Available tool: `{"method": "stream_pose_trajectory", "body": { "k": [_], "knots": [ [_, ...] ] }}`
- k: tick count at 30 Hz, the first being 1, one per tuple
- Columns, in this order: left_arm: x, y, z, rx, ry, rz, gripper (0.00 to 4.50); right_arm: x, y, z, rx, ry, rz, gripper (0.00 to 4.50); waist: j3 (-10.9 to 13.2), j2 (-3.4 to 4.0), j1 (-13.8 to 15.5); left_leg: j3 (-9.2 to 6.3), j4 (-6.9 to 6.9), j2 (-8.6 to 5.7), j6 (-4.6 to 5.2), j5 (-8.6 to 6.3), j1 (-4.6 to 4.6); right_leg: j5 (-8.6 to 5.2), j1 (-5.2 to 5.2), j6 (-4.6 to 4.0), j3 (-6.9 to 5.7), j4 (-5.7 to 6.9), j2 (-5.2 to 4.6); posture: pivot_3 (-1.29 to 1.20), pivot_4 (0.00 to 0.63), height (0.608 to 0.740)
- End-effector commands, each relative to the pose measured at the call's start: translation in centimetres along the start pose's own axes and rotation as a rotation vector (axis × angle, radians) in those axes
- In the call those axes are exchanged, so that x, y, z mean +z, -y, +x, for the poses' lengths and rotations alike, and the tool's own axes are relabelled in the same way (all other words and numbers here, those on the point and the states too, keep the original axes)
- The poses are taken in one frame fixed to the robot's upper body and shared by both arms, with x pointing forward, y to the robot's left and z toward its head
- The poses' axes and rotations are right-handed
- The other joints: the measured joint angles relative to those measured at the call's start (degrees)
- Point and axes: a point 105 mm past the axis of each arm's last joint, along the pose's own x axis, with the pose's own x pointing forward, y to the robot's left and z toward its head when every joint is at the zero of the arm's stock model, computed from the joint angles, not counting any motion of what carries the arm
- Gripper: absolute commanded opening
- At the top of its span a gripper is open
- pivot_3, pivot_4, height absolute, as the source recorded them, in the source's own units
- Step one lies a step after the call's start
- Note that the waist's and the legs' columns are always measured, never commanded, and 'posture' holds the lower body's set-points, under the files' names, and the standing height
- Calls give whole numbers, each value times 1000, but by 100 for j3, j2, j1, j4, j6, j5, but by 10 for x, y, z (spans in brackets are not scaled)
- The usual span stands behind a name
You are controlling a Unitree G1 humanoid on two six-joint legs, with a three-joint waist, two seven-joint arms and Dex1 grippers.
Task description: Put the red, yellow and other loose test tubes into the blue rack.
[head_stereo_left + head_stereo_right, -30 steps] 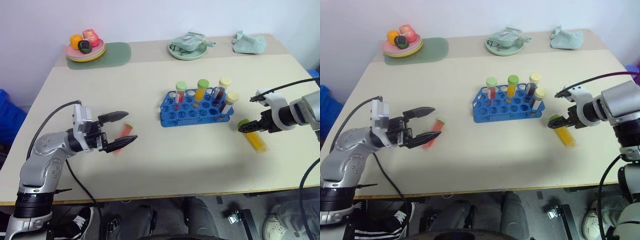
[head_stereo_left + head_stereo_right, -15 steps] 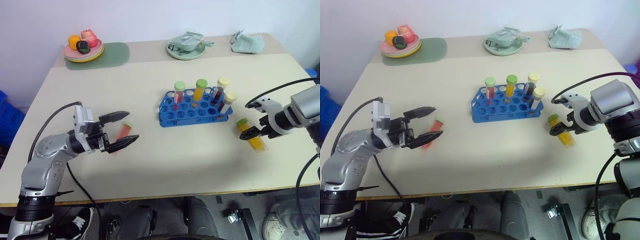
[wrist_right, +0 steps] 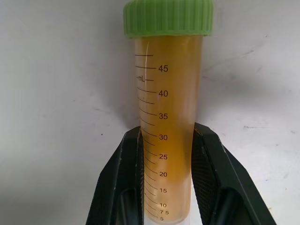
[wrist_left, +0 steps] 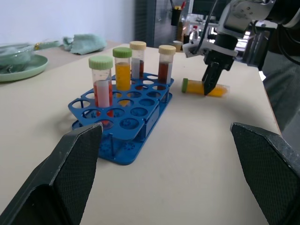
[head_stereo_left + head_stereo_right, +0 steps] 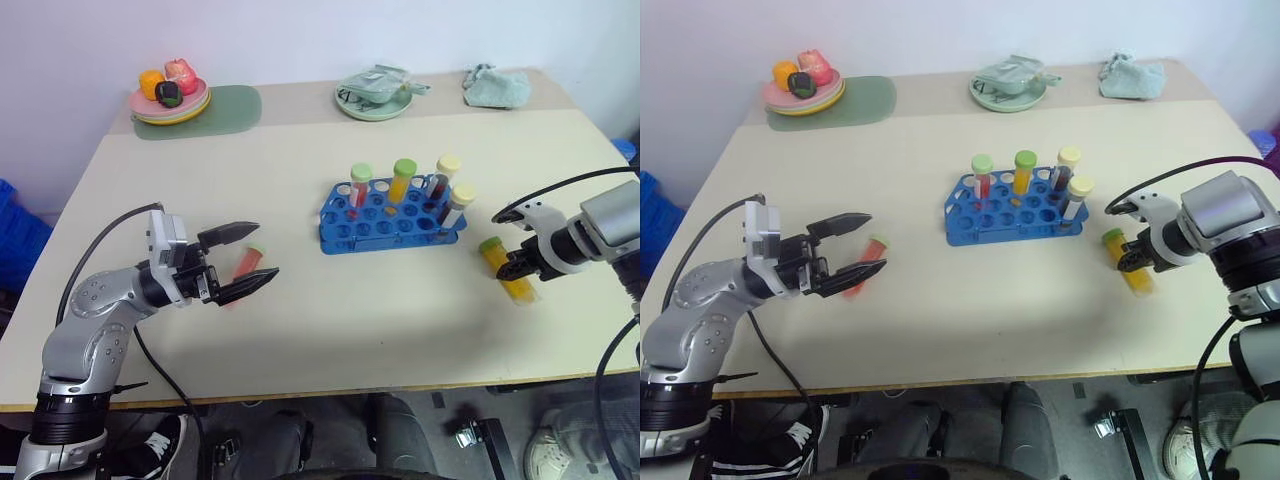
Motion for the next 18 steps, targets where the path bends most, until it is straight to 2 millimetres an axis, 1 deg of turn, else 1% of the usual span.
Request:
{"method": "stream_pose_trajectory", "body": {
  "k": [1, 3, 6, 8, 10, 11, 12, 14, 15, 16, 17, 18],
  "knots": [
    [11, 4, 1, -21, 22, 39, 4500, -2, 4, -7, -9, 8, -2, 824, 0, 0, 0, 0, 0, 0, 0, 0, 0, 0, 0, 0, 0, 0, 0, 0, 150, 740],
    [12, 4, 1, -22, 21, 40, 4500, -3, 2, -11, 2, 8, -17, 824, 1, 1, 1, 0, -1, 0, 0, 0, 0, 0, -2, 0, 0, 0, 0, 0, 150, 740],
    [12, 3, 2, -24, 22, 41, 4500, -9, -6, -16, 51, -2, -101, 824, 2, 3, 15, 0, -1, 0, 0, 0, -5, 0, -6, 0, 0, -1, 0, 0, 150, 740],
    [12, 2, 2, -25, 23, 42, 4500, -16, -25, -25, 165, 3, -200, 824, 3, 4, 11, 0, -1, 0, 0, 0, -8, 0, -9, 1, 0, -1, -1, 0, 150, 740],
    [12, 2, 2, -27, 20, 47, 4500, -26, -47, -39, 286, 18, -382, 824, 3, 5, 19, 0, -2, 1, 0, -1, -11, 1, -13, 1, -1, 0, 0, 0, 150, 740],
    [13, 1, 2, -27, 22, 46, 4500, -25, -59, -45, 350, 59, -445, 824, 3, 5, 10, 0, -2, 2, -1, -1, -17, 1, -19, 2, -2, 1, 1, 0, 150, 740],
    [13, 0, 2, -26, 23, 44, 4500, -25, -66, -49, 388, 91, -481, 824, 3, 3, -4, 0, -3, 2, -1, -1, -18, 1, -21, 3, -2, 2, 1, 0, 150, 740],
    [13, -1, 3, -27, 24, 46, 4500, -2, -92, -66, 513, 360, -574, 824, 3, -3, -32, 13, 1, 3, -1, -1, -15, 7, -19, 12, 3, 0, 2, 0, 150, 740],
    [13, -2, 3, -30, 22, 50, 4500, 5, -101, -73, 547, 467, -604, 824, 5, -8, -40, 21, 0, 6, 0, -1, -5, 11, -14, 10, 9, 0, 5, 0, 150, 740],
    [14, -2, 3, -32, 21, 52, 4500, 11, -107, -78, 552, 570, -632, 824, 6, -4, -31, 26, -1, 11, 0, -1, 7, 15, -2, 10, 14, -3, 10, 0, 150, 740],
    [15, -3, 3, -32, 21, 53, 4500, 22, -112, -85, 521, 721, -680, 824, 5, -4, -8, 29, -1, 12, 0, -1, 13, 16, 1, 10, 16, -2, 12, 0, 150, 740],
    [15, -4, 3, -32, 21, 54, 4500, 28, -115, -90, 494, 828, -701, 824, 4, -8, 0, 26, -1, 12, 0, -1, 15, 16, 2, 10, 17, -1, 14, 0, 150, 740]
  ]
}}
